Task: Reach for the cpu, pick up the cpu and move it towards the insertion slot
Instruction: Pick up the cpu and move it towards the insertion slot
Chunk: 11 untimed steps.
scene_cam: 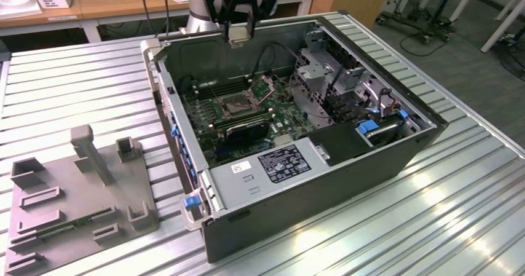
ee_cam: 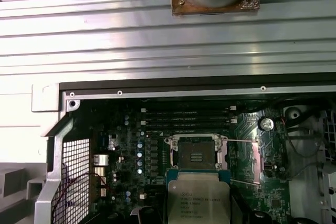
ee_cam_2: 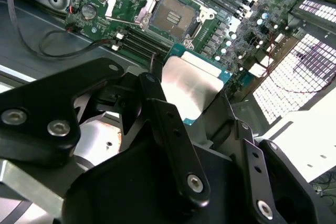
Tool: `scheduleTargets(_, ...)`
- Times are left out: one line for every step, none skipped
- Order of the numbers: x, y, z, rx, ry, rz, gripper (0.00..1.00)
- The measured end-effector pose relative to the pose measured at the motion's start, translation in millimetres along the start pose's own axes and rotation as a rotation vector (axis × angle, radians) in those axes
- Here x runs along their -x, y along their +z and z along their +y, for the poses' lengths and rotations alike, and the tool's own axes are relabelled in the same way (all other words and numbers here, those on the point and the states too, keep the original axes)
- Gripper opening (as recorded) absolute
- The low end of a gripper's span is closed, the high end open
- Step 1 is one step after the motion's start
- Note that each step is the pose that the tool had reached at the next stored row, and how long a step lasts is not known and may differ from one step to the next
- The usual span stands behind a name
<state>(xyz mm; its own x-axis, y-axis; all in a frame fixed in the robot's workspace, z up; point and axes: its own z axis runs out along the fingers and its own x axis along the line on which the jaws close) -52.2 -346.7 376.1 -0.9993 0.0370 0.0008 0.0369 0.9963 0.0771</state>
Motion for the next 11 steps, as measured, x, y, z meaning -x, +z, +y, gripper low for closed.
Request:
scheduleTargets(-0.1,0.2,1.6,-0.0001,0.000,-0.0003,0.55)
scheduleTargets(0.2,0.5,4.0,0.0000,0.000,-0.0008,0.55)
scheduleTargets(2.0,0.6,5.1,0.0000,0.000,-0.0008,0.55)
scheduleTargets(3.8,0.7,6.5,-0.0001,0.000,-0.0009,0.55)
scheduleTargets(4.4,0.8,7.4,0.0000,0.000,-0.0010,0.55)
scheduleTargets(4.7,0.8,7.9,-0.0001,0.000,-0.0010,0.55)
scheduleTargets(4.8,0.8,7.9,-0.0001,0.000,-0.0010,0.55)
scheduleTargets(5.4,1.6,7.9,0.0000,0.000,-0.0010,0.55)
scheduleTargets(5.9,2.2,7.9,0.0000,0.000,-0.0010,0.55)
scheduleTargets(5.9,2.2,7.9,0.0000,0.000,-0.0010,0.55)
scheduleTargets(5.9,2.2,7.9,-0.0001,0.000,-0.0009,0.55)
